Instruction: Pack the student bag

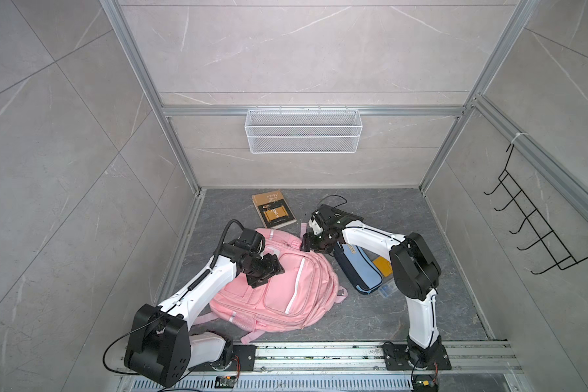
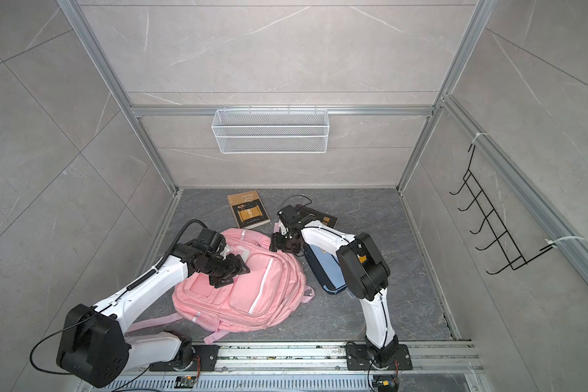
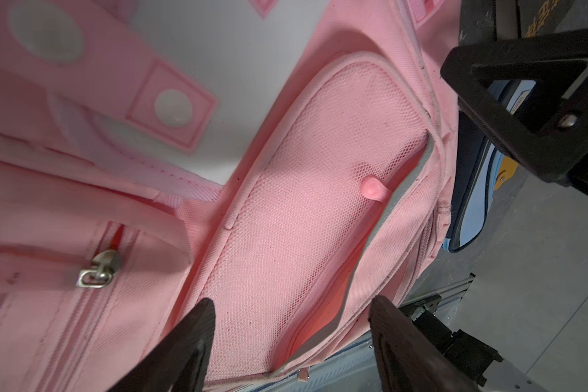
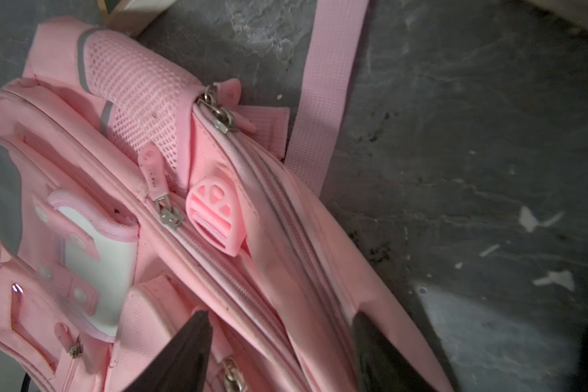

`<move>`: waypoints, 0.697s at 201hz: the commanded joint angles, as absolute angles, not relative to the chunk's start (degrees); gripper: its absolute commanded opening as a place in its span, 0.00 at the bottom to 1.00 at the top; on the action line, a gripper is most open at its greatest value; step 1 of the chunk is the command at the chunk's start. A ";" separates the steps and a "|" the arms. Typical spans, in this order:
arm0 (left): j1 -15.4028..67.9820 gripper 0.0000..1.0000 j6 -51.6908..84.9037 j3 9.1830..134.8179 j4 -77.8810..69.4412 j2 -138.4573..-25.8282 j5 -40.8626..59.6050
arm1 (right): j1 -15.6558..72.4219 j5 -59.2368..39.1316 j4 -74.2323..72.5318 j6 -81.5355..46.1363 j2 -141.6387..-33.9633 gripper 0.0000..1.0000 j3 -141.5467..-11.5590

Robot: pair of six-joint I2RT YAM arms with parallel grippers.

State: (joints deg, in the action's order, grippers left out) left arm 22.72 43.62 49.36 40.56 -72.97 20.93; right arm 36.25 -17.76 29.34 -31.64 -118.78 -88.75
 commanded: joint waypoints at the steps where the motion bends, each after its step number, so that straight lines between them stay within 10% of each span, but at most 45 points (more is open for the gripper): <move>1: 22.07 0.74 45.41 48.01 37.82 -73.53 20.91 | 36.25 -20.92 31.11 -30.19 -121.33 0.66 -91.58; 140: 16.21 0.74 39.49 54.89 30.33 -90.82 21.85 | 36.47 -26.60 16.30 -24.96 -108.92 0.00 -76.53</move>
State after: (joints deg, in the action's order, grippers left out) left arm 18.09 43.00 51.07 33.63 -87.29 22.94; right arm 35.90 -21.78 21.21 -26.50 -115.07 -79.50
